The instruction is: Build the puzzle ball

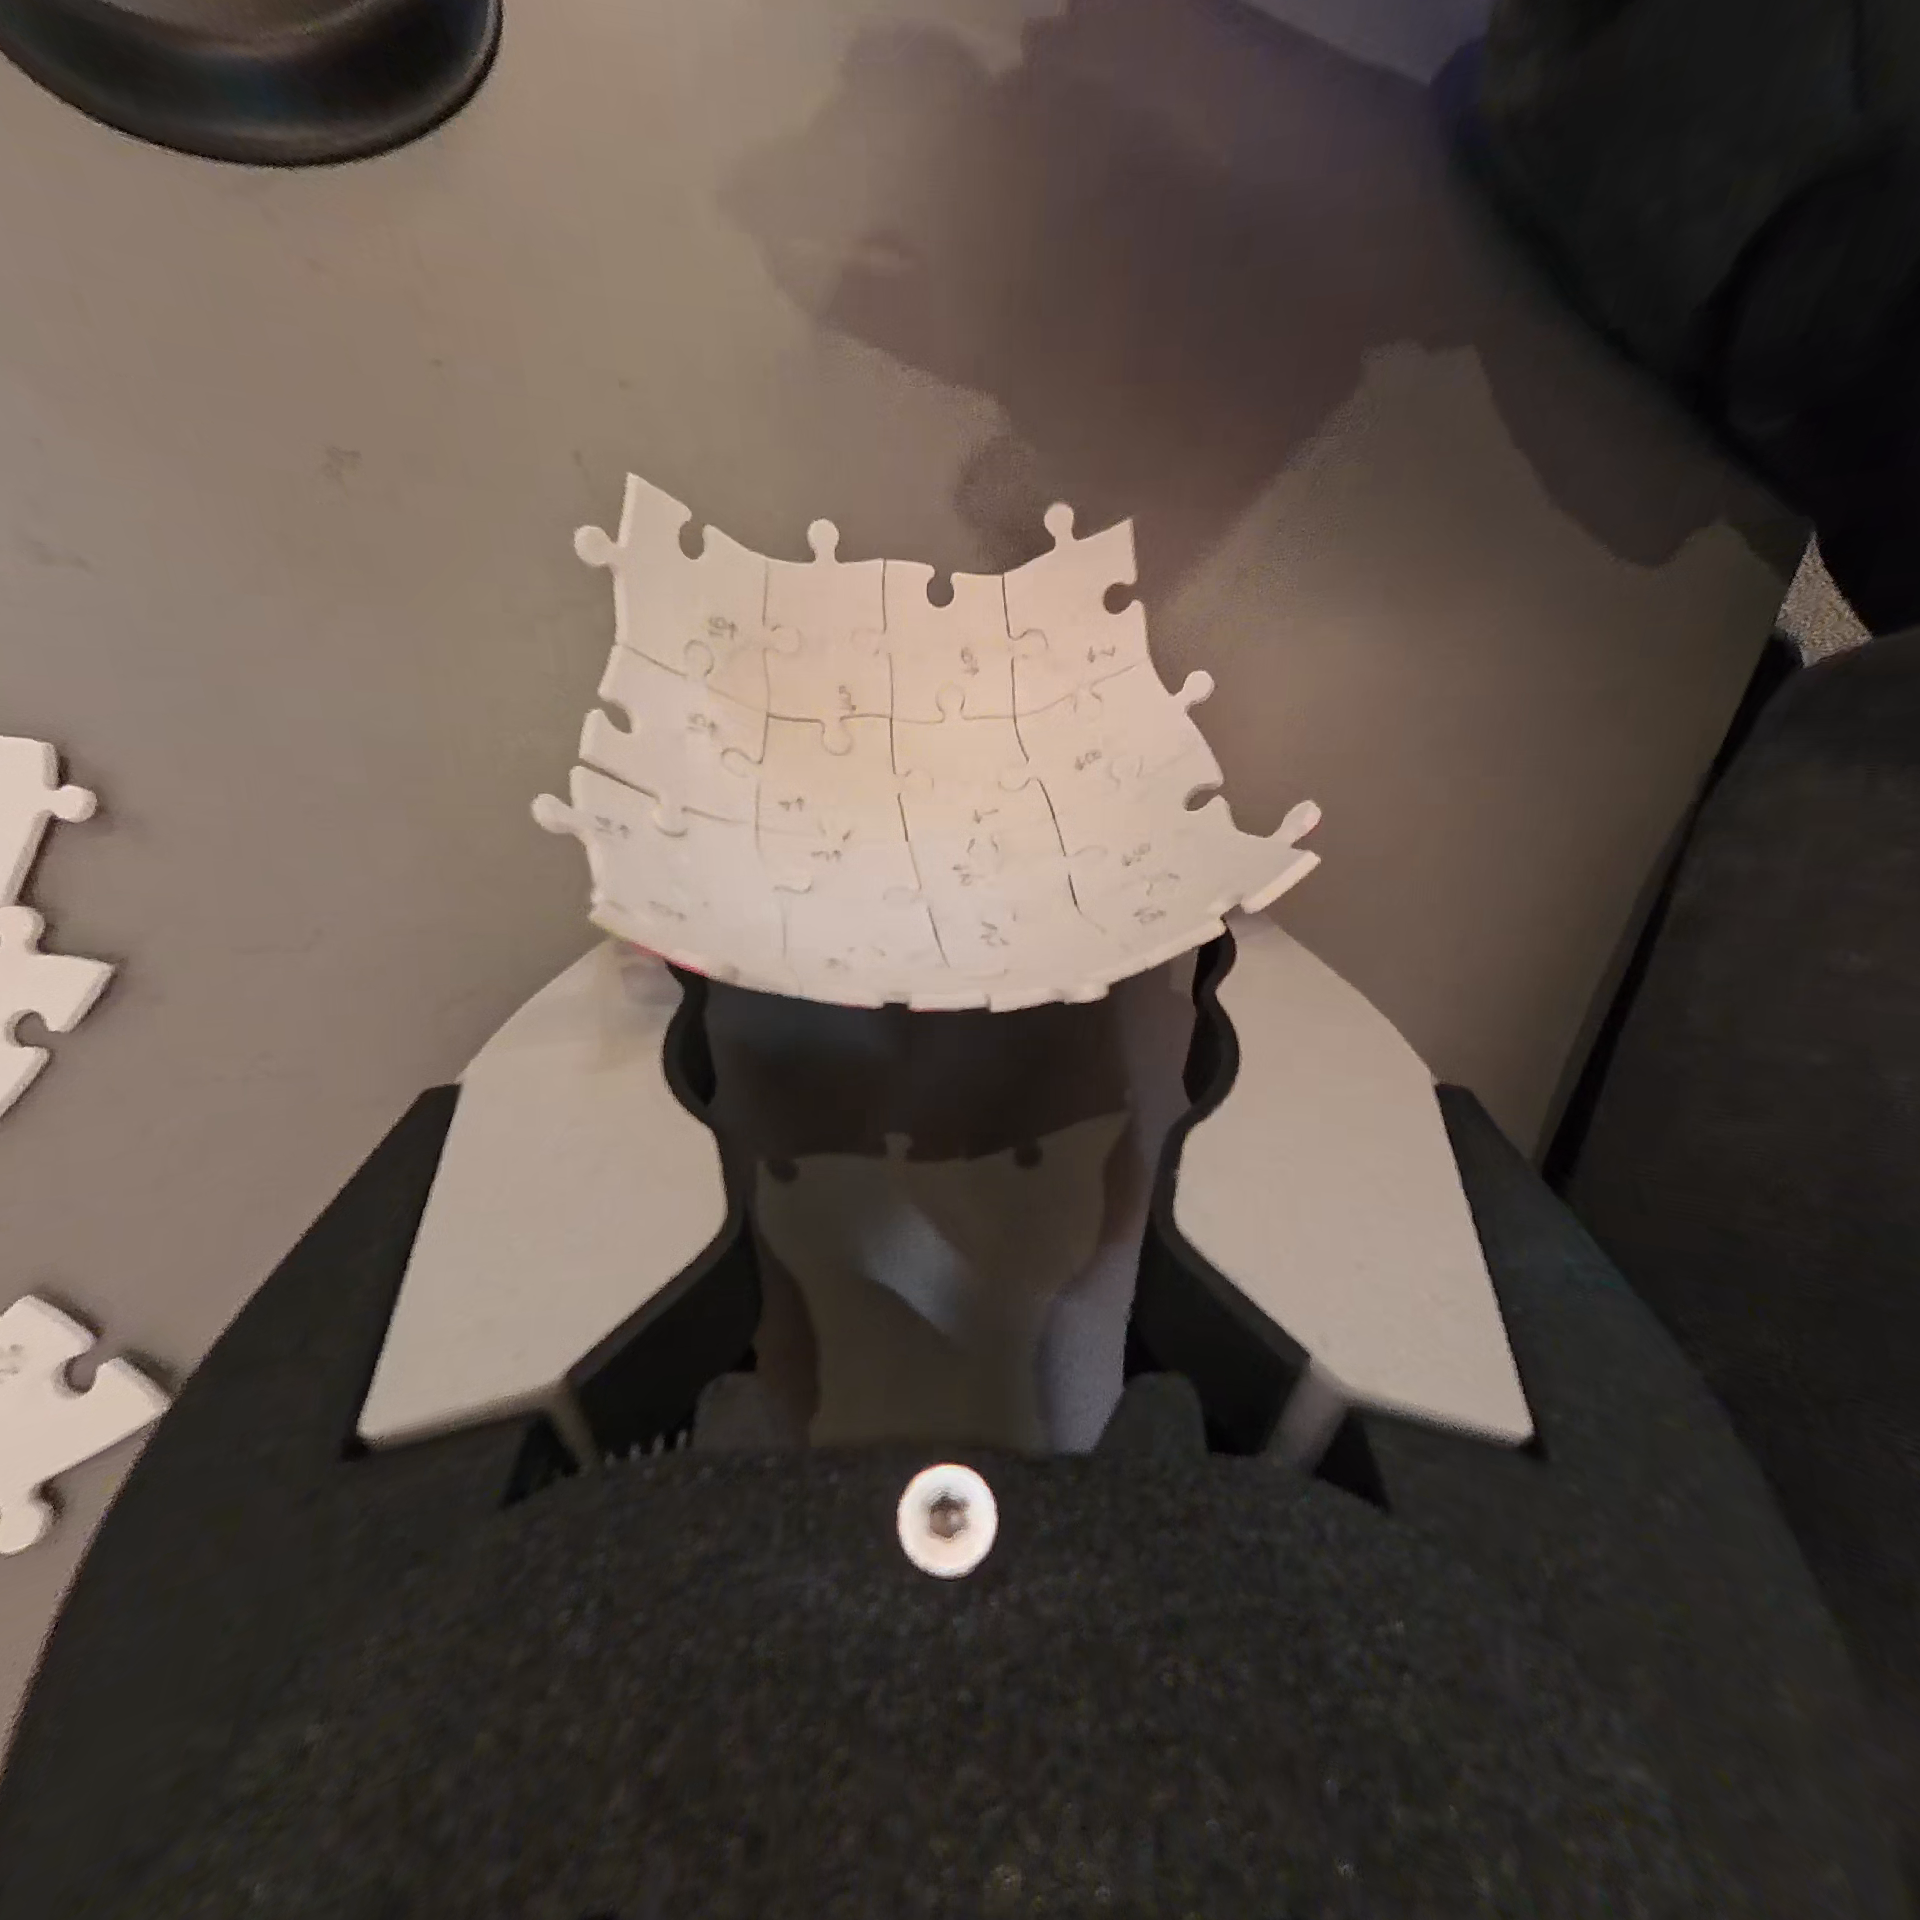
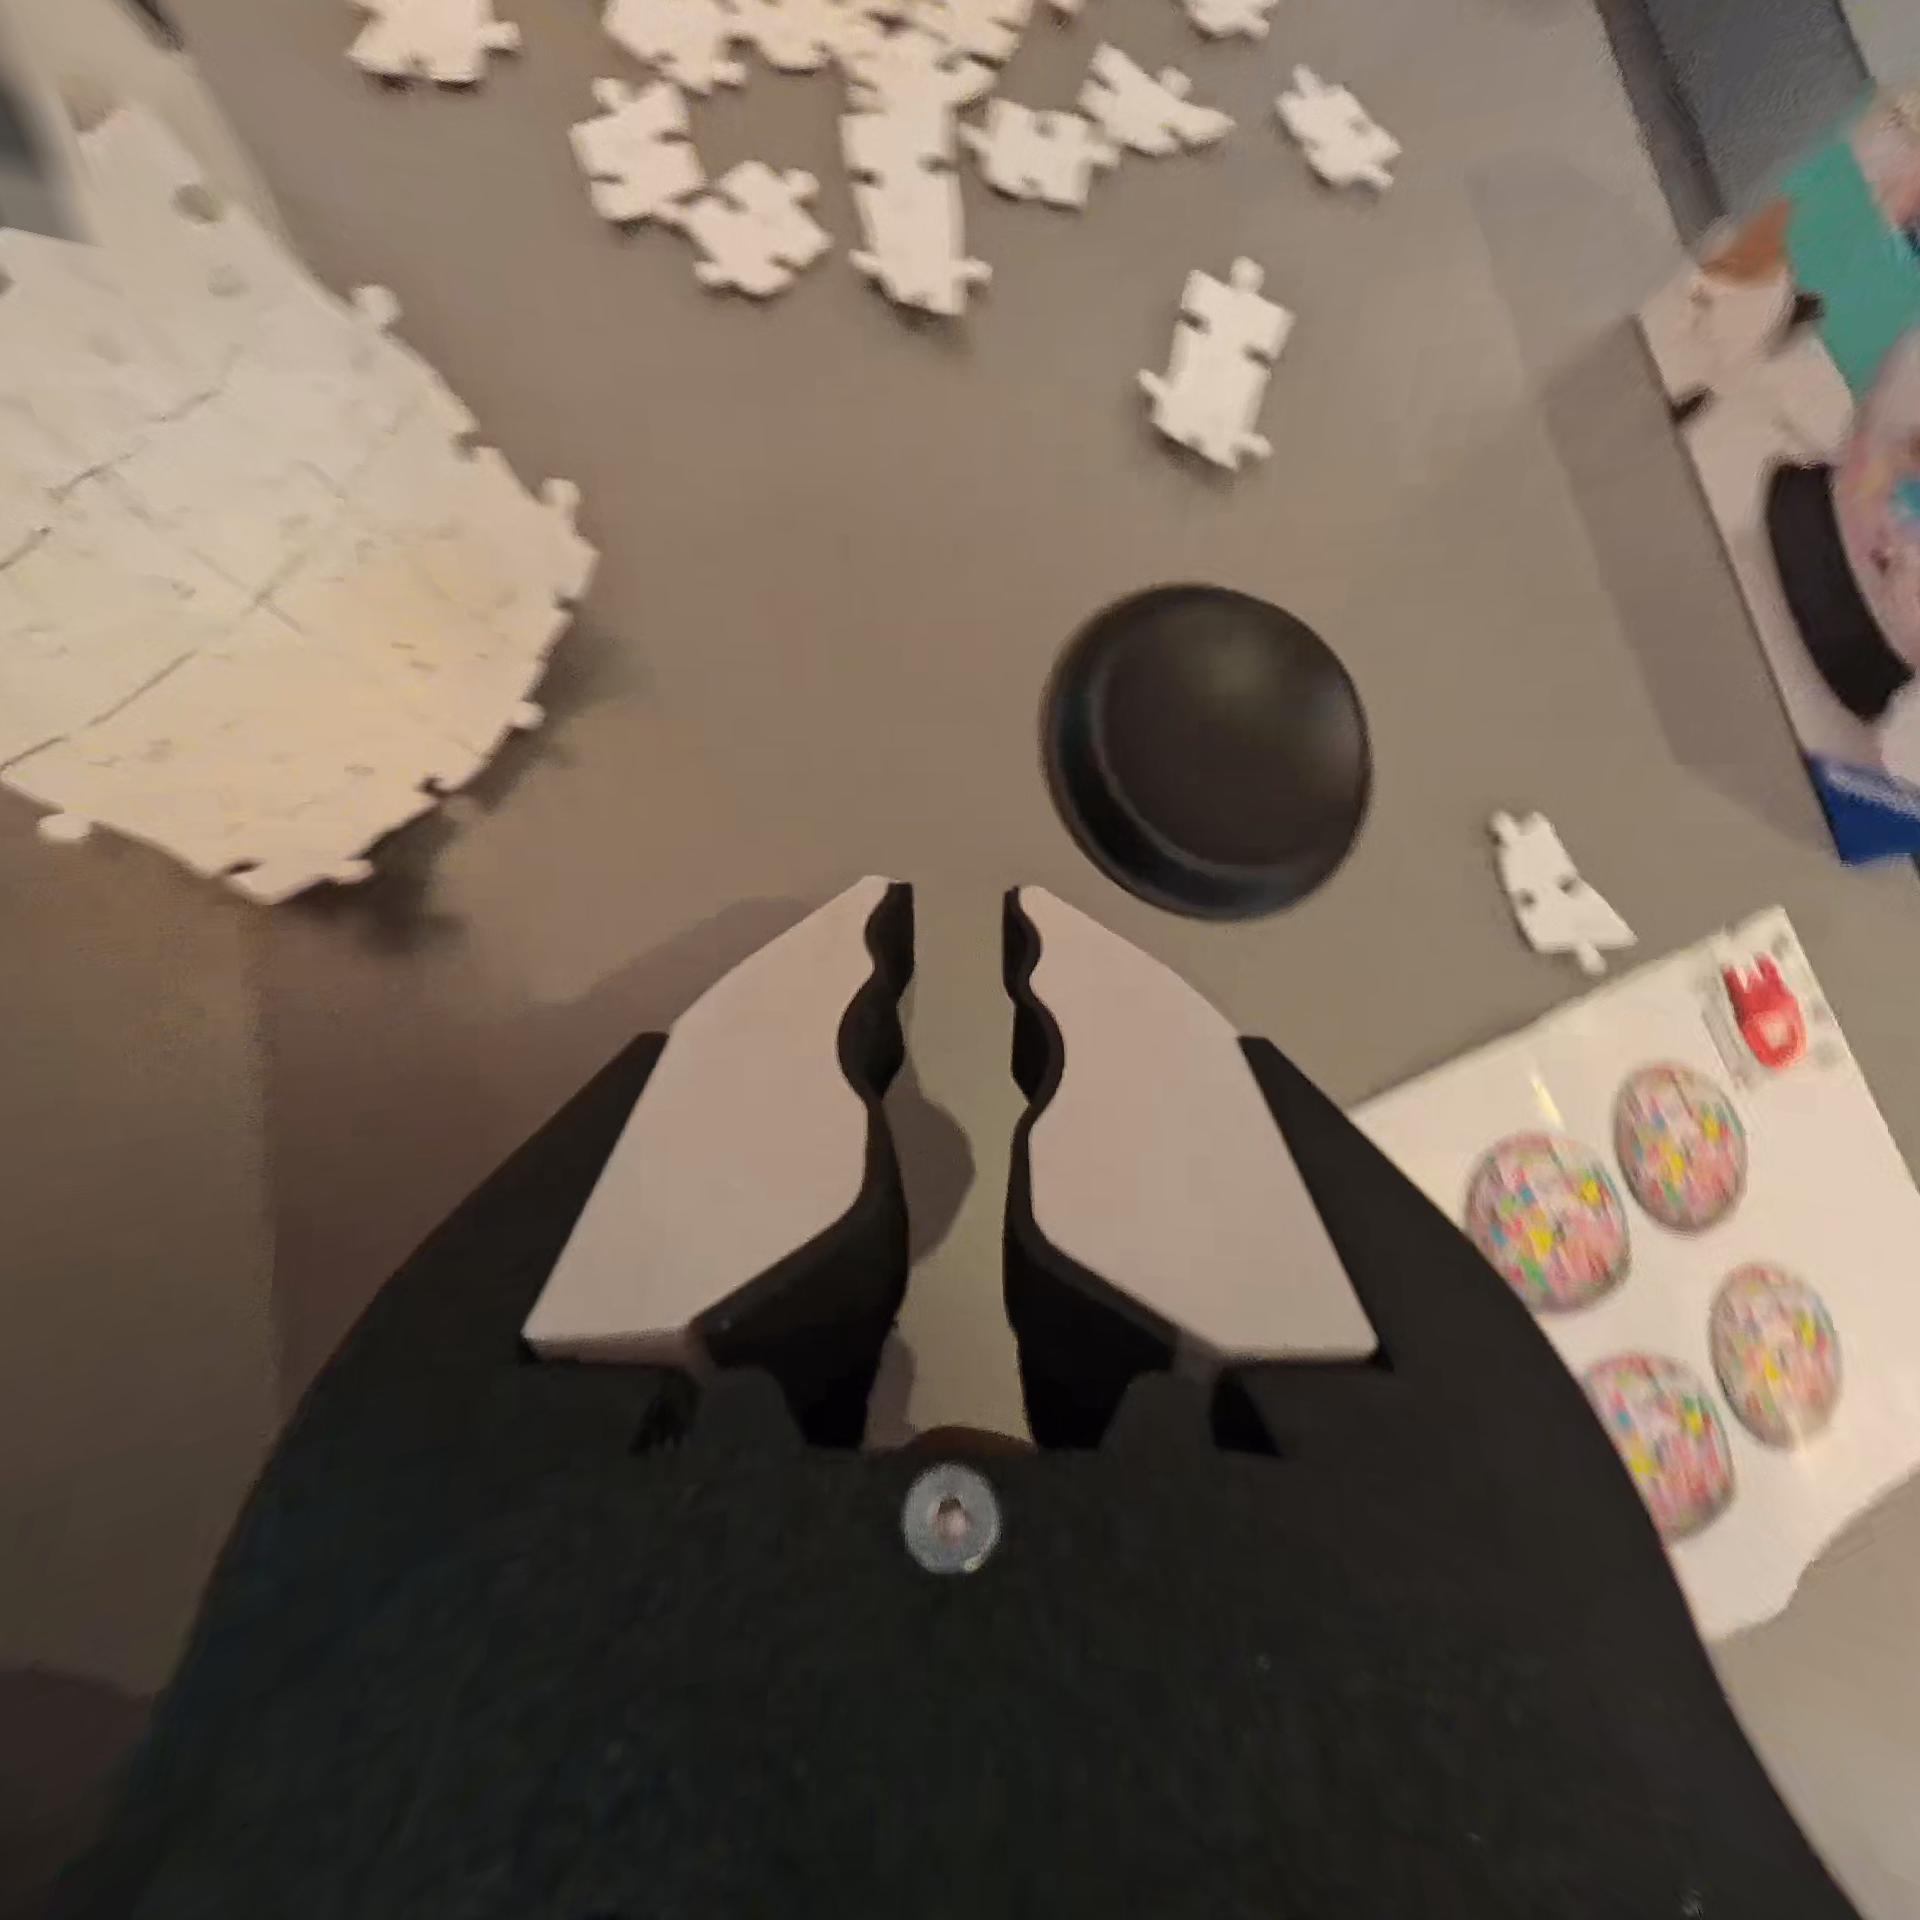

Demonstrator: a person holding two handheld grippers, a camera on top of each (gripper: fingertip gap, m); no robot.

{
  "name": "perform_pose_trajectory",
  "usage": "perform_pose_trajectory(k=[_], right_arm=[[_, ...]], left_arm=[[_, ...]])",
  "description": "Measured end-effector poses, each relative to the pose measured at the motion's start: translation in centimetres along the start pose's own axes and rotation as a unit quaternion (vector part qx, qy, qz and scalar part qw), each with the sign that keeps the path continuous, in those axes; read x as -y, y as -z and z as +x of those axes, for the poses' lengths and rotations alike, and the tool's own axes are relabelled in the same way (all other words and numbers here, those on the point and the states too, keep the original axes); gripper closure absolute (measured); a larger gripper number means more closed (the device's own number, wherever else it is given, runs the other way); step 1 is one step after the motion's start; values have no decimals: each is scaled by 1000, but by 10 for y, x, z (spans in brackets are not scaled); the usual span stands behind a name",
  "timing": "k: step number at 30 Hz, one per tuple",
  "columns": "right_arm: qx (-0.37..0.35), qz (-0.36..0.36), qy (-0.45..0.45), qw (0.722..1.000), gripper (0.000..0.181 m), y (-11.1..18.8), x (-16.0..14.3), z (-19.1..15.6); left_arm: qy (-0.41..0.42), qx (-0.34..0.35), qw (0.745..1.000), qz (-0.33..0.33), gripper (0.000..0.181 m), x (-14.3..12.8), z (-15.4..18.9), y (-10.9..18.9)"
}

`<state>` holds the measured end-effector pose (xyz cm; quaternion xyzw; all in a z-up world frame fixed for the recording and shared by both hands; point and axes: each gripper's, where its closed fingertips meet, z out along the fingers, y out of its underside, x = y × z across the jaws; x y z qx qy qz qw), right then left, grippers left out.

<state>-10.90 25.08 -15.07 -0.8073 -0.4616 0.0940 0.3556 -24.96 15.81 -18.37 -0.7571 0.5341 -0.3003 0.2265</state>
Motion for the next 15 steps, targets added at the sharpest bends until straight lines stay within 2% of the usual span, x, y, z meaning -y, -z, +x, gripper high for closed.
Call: perform_pose_trajectory(k=[3,5,8,12,15], right_arm=[[-67,-3,-51,996,150,7,-10,46],[-96,-3,-98,991,149,7,-12,79],[-137,-33,-128,982,140,-6,-17,124],[-115,-71,-100,986,140,-39,-23,145],[-102,-87,-89,987,142,-52,-34,158]], left_arm=[[-3,-2,1000,-1,92,0,2,-1],[-3,-4,1000,-1,92,1,3,-1],[-4,-2,1000,2,93,2,4,1],[-4,-3,1000,3,93,3,3,1],[-4,-3,1000,2,93,2,3,0]])
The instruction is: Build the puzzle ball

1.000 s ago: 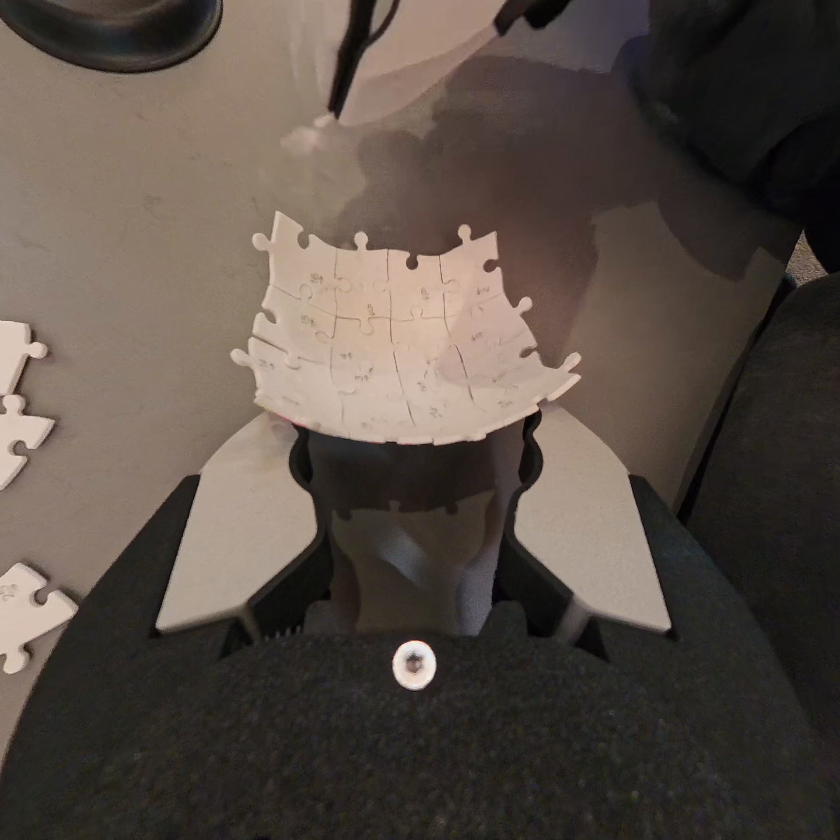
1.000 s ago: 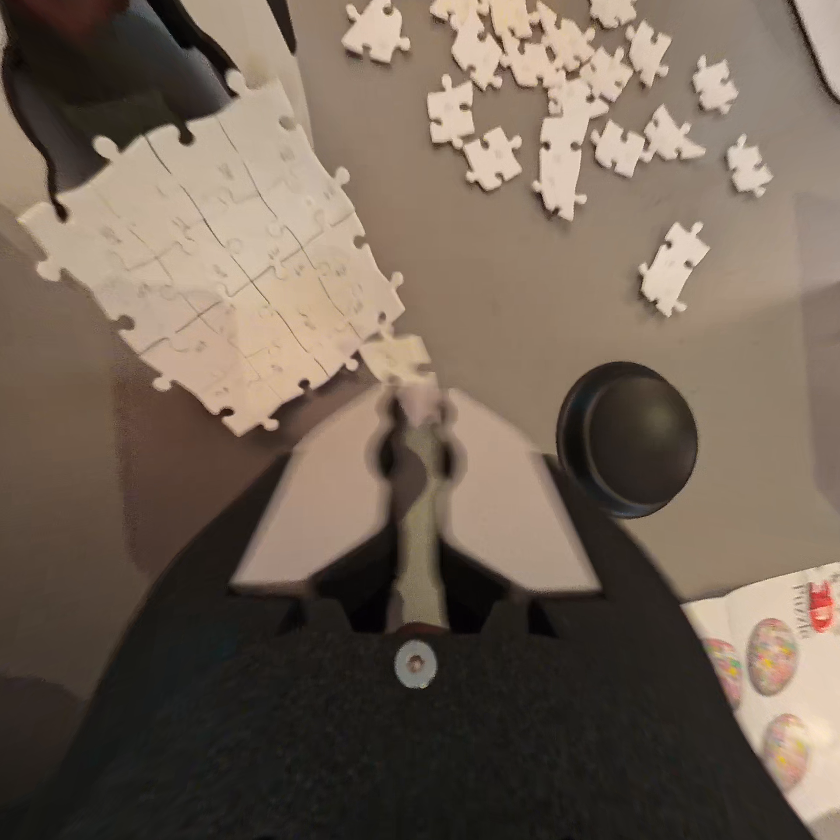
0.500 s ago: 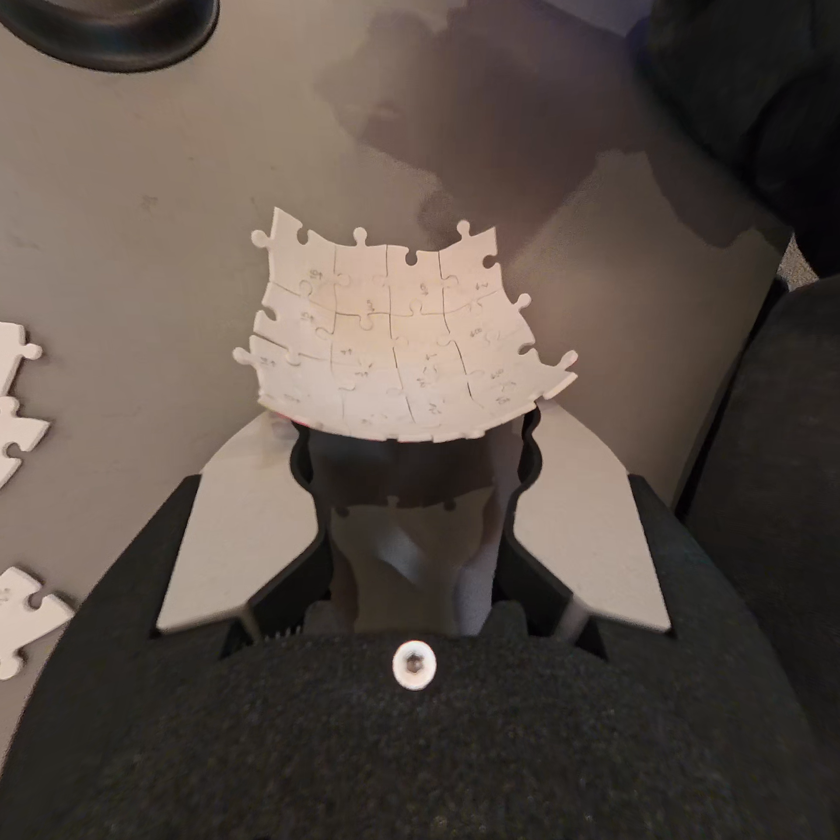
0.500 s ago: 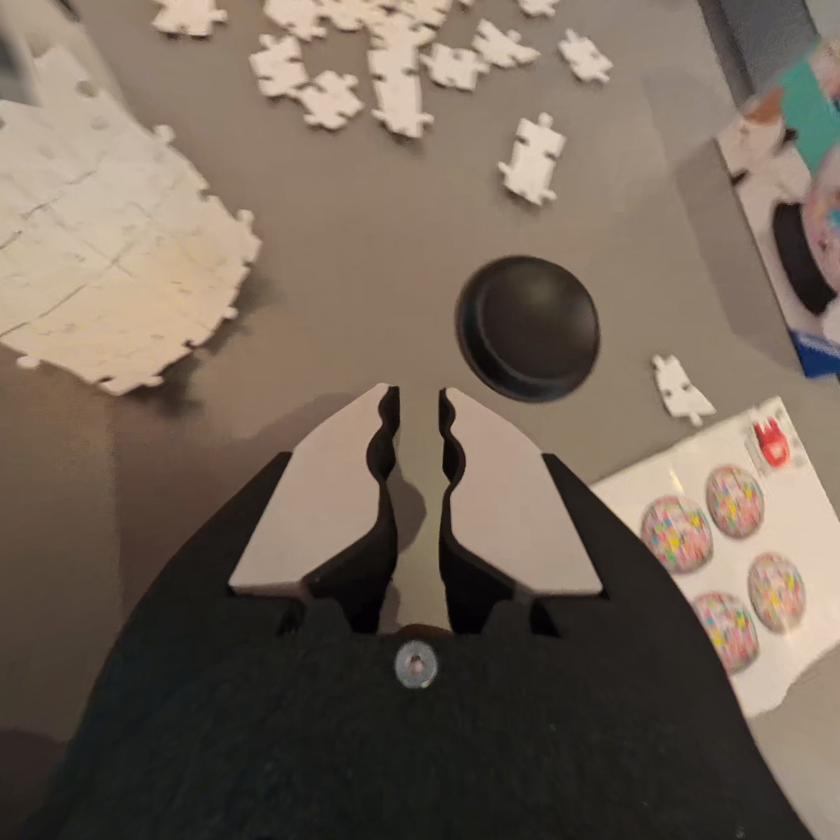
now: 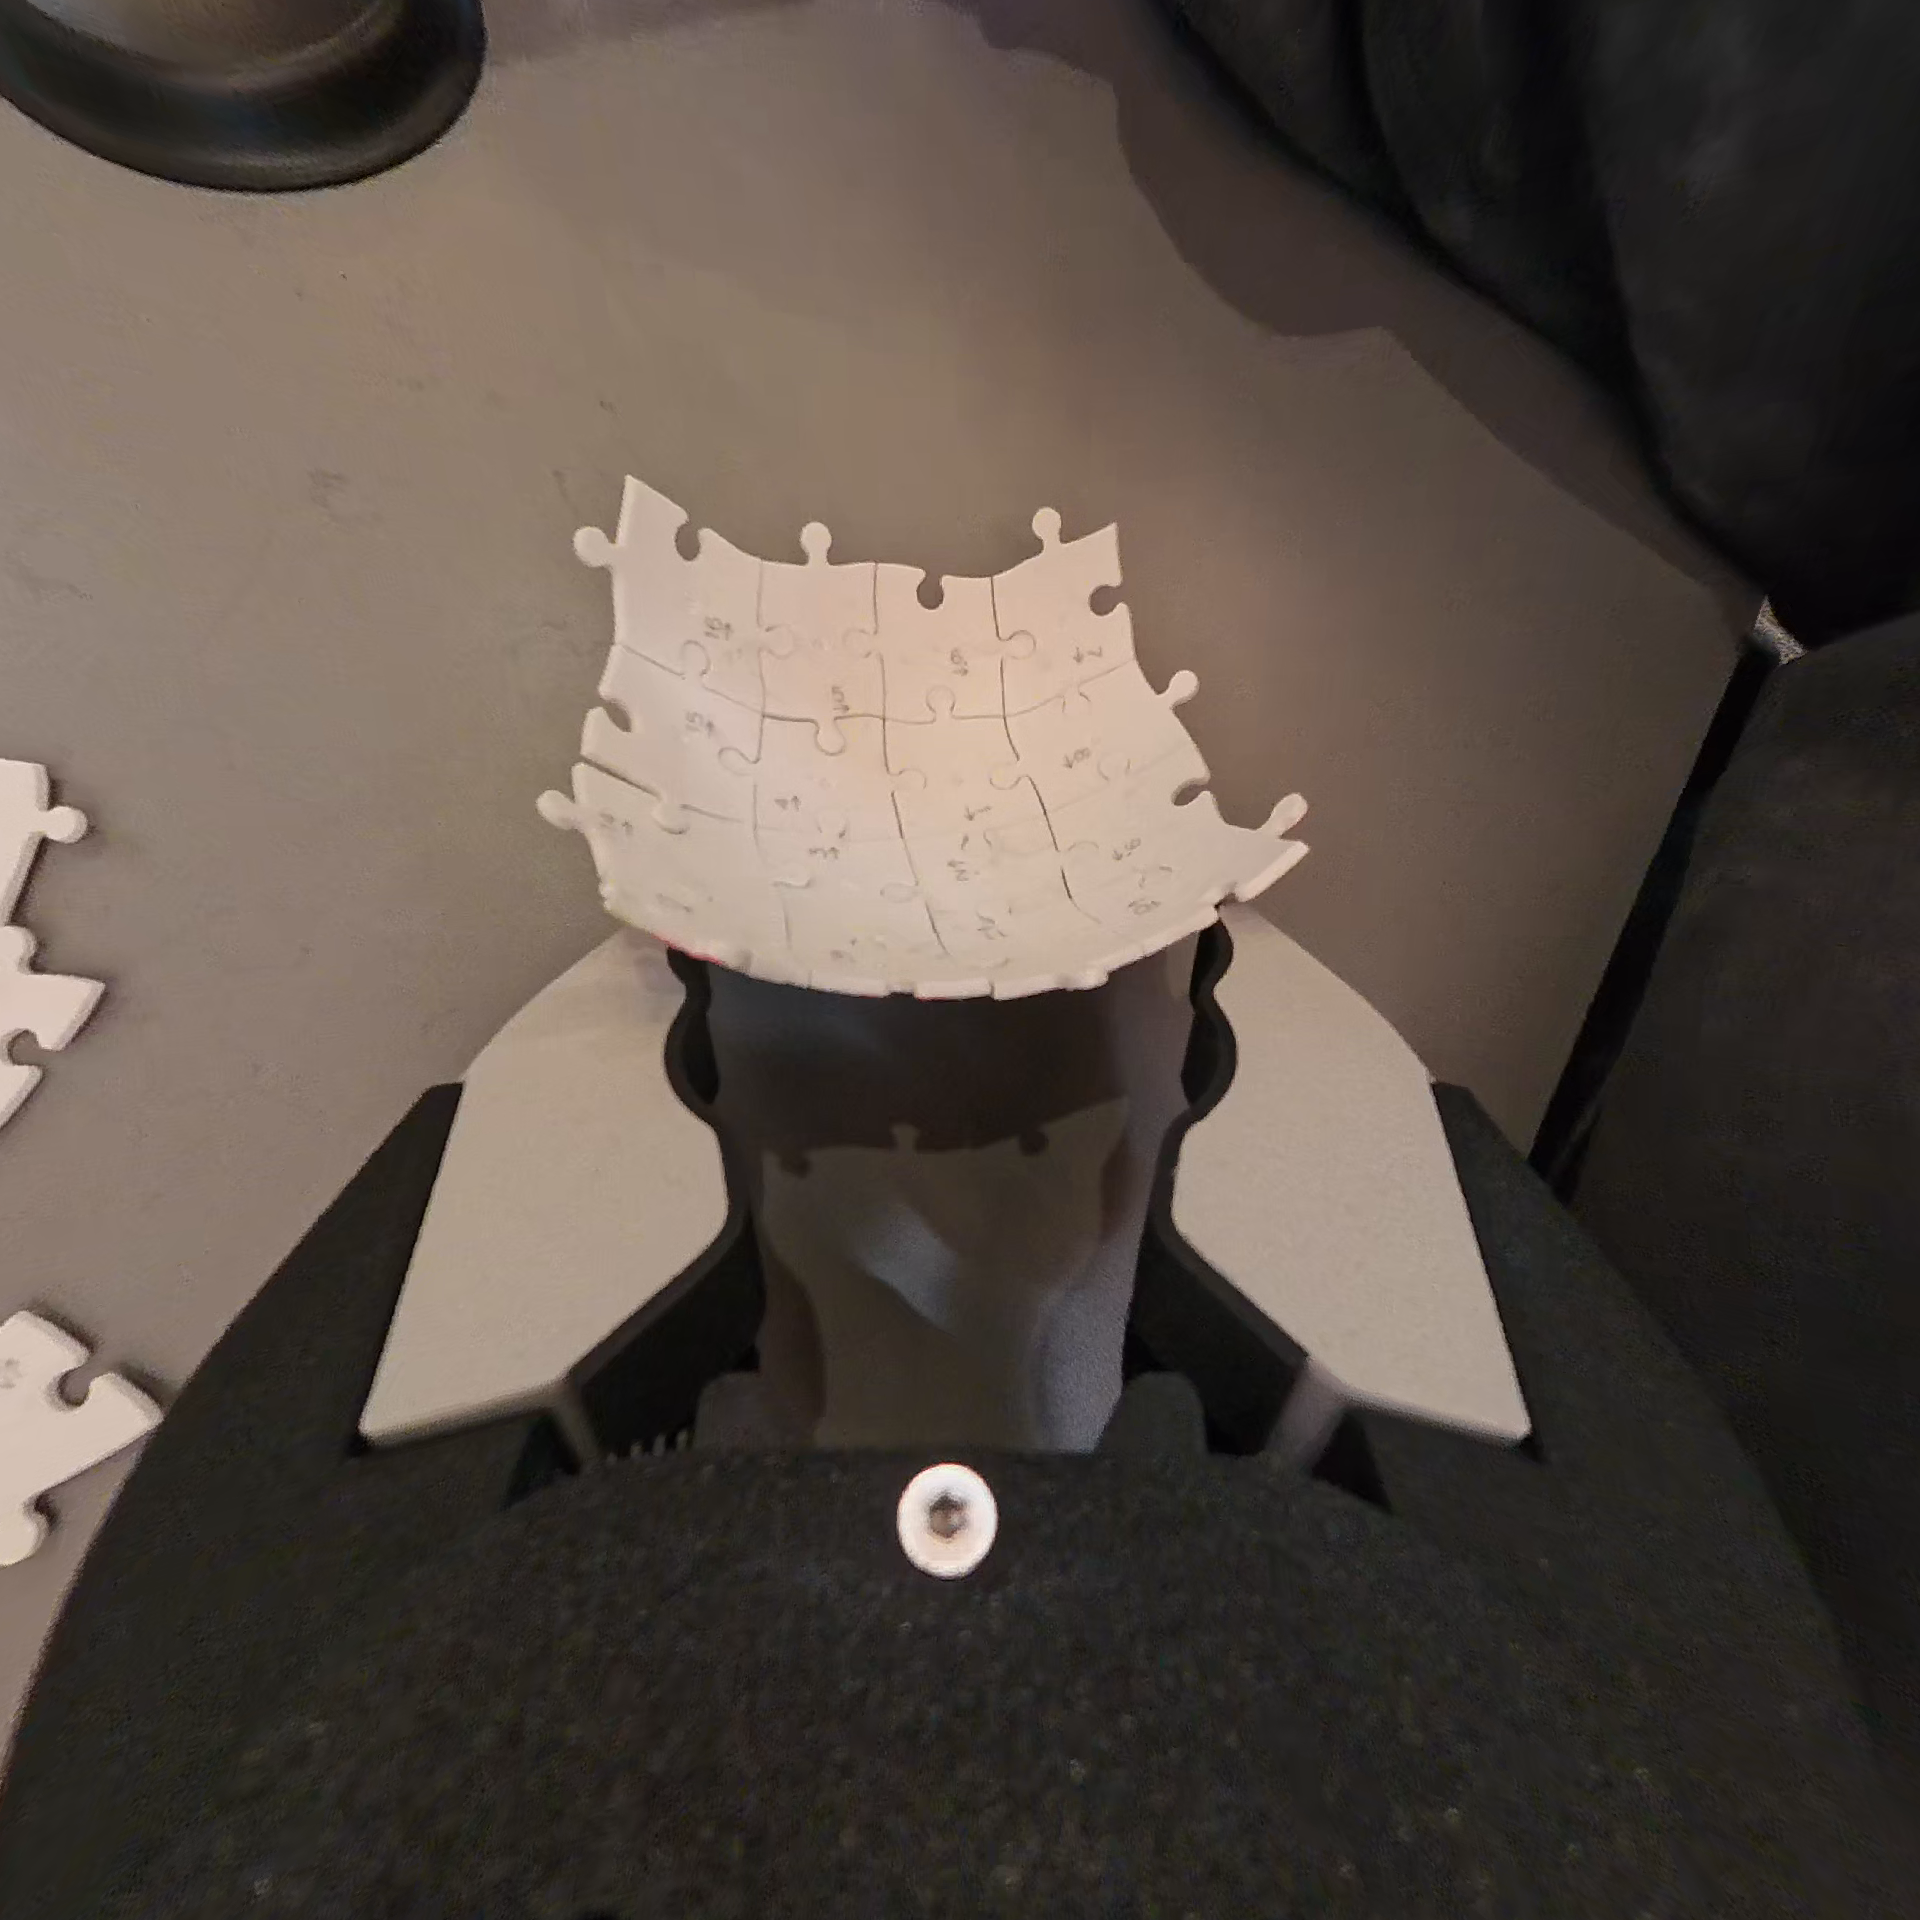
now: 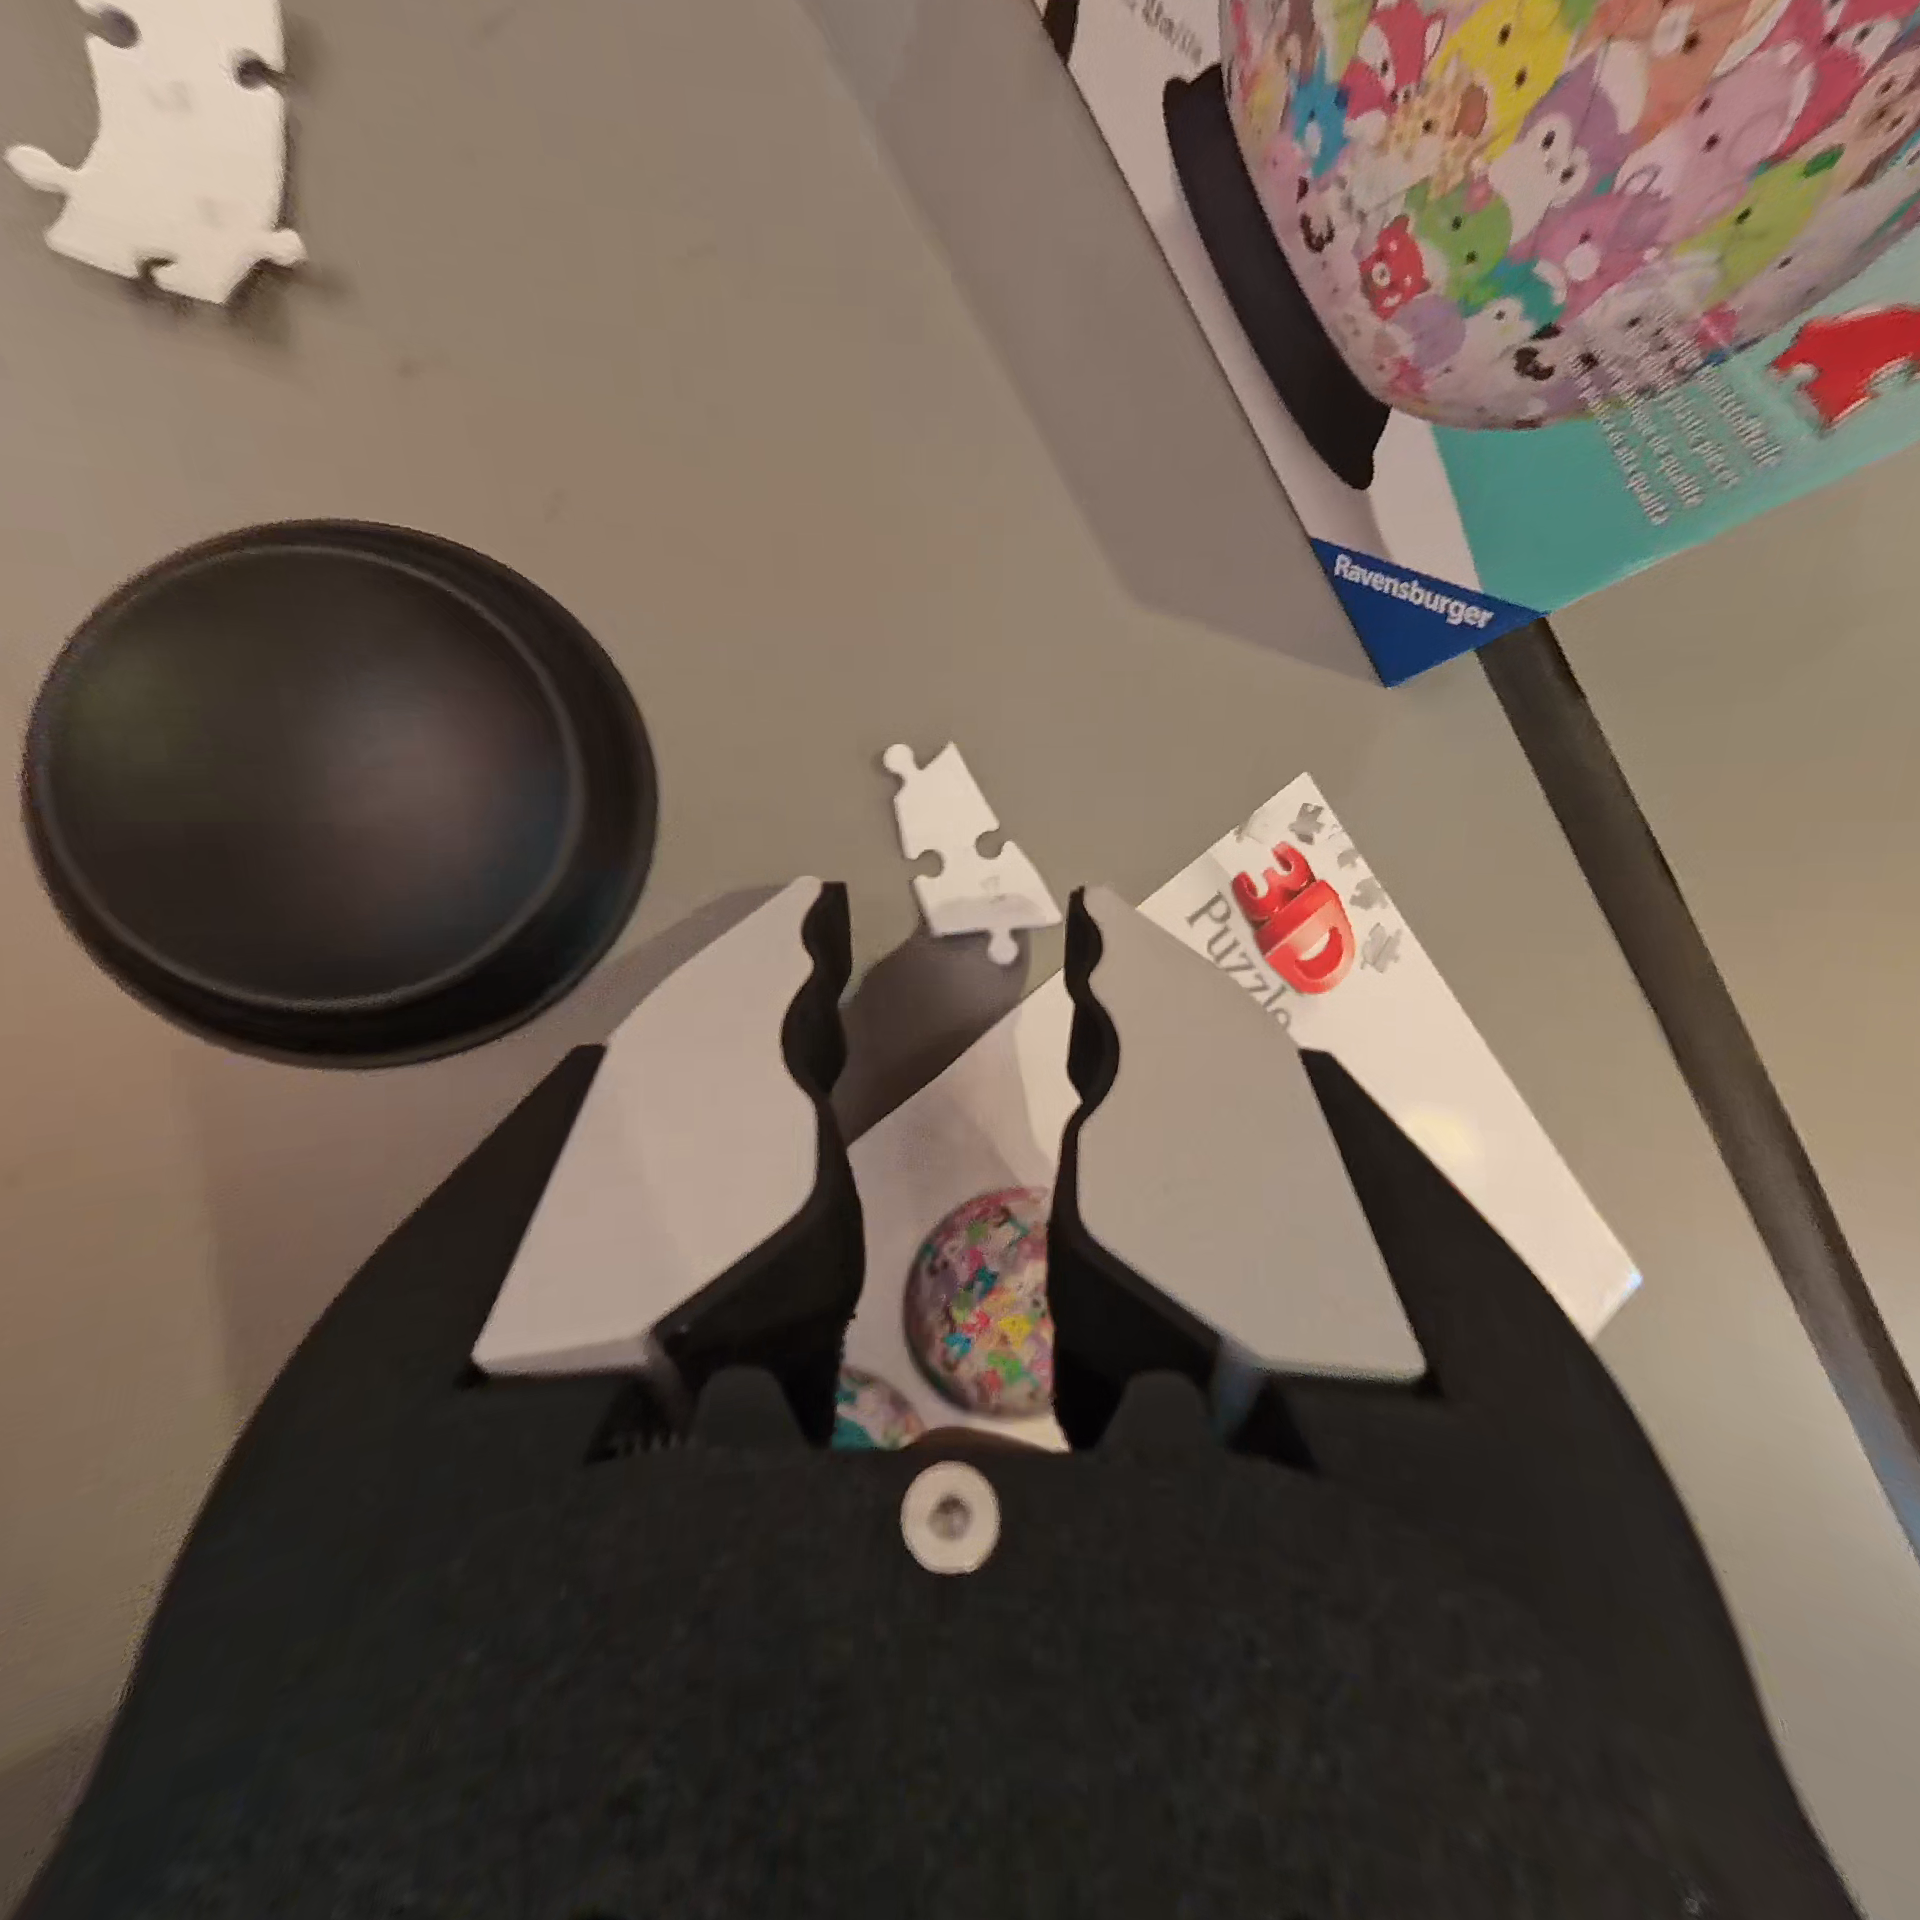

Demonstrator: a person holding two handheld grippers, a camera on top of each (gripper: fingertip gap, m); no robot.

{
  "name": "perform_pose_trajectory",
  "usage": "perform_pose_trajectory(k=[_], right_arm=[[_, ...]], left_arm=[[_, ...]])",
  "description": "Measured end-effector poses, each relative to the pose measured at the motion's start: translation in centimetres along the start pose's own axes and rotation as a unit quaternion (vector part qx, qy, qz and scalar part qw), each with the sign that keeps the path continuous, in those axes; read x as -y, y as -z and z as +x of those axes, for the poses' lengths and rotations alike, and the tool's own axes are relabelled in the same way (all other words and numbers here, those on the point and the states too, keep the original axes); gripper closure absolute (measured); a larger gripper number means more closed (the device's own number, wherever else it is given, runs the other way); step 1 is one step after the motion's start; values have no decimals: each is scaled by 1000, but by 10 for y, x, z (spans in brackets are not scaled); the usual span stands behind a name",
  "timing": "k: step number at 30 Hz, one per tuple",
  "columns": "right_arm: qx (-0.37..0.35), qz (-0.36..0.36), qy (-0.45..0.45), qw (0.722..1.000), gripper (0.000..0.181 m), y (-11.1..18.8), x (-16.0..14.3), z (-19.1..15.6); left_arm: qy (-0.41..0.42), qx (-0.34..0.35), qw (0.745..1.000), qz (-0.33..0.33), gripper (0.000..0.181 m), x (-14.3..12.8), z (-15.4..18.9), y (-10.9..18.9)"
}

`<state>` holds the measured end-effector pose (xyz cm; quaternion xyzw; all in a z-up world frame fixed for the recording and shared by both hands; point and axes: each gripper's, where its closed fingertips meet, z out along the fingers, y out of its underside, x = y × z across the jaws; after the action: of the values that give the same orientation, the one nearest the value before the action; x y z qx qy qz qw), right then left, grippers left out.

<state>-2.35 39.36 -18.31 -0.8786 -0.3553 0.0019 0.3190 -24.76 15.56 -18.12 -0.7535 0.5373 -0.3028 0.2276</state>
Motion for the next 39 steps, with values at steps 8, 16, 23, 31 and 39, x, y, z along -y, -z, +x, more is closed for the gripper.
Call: perform_pose_trajectory(k=[8,16,23,31,39], right_arm=[[91,-1,-46,995,147,-7,-9,-10],[80,30,-11,996,146,11,0,-8],[102,21,51,993,146,-10,6,3],[141,31,33,989,149,-13,-4,0],[114,28,61,991,165,-12,-4,-3]], left_arm=[[2,-1,1000,-1,93,0,-1,0],[4,-2,1000,-1,93,-1,-1,0],[2,-4,1000,-2,93,-1,0,0],[5,-7,1000,-1,93,0,0,-1],[7,-5,1000,2,93,1,-2,2]])
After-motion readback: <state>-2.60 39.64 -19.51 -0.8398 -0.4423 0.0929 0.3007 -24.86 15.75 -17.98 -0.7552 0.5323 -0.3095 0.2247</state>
